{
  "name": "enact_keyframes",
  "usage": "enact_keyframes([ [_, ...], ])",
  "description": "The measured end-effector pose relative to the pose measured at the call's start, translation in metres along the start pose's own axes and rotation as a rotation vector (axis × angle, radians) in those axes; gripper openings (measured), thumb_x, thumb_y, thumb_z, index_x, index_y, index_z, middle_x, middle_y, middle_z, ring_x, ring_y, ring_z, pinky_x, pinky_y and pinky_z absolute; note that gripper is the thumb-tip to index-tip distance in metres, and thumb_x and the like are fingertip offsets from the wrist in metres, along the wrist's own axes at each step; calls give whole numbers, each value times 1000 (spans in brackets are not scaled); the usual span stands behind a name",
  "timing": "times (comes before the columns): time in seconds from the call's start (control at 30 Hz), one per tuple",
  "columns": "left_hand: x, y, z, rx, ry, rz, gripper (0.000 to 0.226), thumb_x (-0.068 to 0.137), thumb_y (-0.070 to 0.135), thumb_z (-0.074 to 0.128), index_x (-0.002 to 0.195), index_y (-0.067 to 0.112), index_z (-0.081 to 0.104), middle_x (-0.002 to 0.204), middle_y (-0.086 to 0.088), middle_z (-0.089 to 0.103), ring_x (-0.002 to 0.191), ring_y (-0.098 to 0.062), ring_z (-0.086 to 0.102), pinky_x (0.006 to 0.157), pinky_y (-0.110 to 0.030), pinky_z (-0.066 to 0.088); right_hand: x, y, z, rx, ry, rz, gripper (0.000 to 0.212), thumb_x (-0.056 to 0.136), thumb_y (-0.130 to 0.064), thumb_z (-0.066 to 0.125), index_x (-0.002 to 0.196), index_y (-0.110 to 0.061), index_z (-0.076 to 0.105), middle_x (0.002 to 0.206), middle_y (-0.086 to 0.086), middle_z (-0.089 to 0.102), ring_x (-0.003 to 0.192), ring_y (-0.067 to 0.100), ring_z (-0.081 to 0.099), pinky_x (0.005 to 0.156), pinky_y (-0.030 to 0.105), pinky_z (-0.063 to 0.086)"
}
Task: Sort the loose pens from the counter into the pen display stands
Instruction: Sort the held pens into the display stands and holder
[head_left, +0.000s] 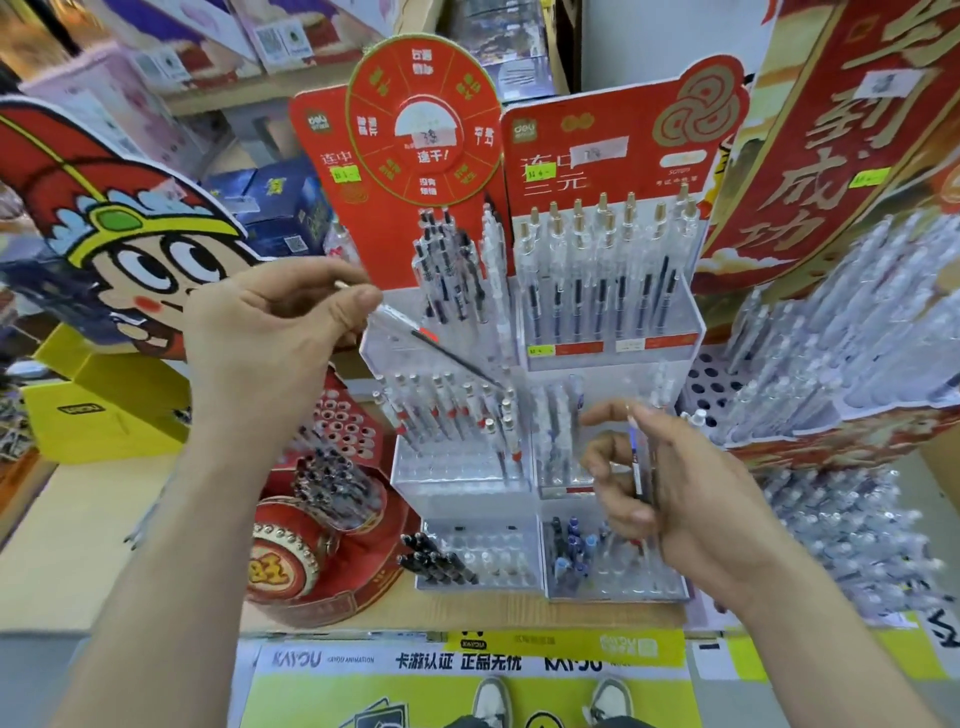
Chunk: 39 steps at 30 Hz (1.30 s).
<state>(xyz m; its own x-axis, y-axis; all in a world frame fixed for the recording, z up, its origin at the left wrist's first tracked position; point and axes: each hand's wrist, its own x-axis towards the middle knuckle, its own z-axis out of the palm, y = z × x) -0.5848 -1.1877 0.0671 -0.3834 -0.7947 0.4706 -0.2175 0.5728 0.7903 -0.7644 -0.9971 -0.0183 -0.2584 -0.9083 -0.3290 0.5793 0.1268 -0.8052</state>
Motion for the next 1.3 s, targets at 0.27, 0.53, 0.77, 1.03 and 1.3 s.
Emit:
enact_keyframes([
  [0.27, -13, -38, 12, 296, -142, 171, 16, 75, 24, 79, 84, 12, 76, 68, 4, 68, 61, -15, 61, 62, -33, 50, 8, 15, 19, 15, 51, -54, 37, 87, -26, 50, 112, -2, 64, 72, 5, 47, 51, 13, 34, 47, 23, 24],
  [0.53, -20, -74, 37, 322, -341, 266, 24, 77, 33, 70, 83, 10, 74, 68, 1, 69, 60, -10, 59, 59, -29, 47, 7, 22, 31, 75, 59, -59, 39, 90, -21, 49, 124, -10, 63, 70, 10, 47, 52, 18, 41, 47, 25, 32],
  [0.77, -27, -84, 53, 412, -556, 441, 27, 82, 35, 61, 75, 10, 69, 60, 0, 62, 55, -19, 57, 51, -32, 51, 6, 23, 34, 105, 86, -22, 36, 96, -25, 42, 118, -19, 70, 70, 10, 50, 49, 14, 35, 44, 24, 27],
  [1.03, -32, -86, 60, 423, -581, 448, 17, 85, 17, 59, 91, 10, 73, 78, -4, 68, 69, -25, 66, 59, -35, 56, 5, 27, 30, 133, 99, -175, 64, 58, -22, 89, 113, 2, 69, 80, 13, 63, 66, 18, 62, 58, 23, 52],
  [1.3, -34, -81, 60, 403, -511, 366, 19, 78, 17, 77, 95, 13, 72, 80, -3, 68, 69, -23, 65, 61, -34, 56, 2, 24, 37, -208, 310, -312, 32, 56, -9, 77, 87, -13, 73, 69, -1, 65, 64, 19, 67, 61, 23, 55],
])
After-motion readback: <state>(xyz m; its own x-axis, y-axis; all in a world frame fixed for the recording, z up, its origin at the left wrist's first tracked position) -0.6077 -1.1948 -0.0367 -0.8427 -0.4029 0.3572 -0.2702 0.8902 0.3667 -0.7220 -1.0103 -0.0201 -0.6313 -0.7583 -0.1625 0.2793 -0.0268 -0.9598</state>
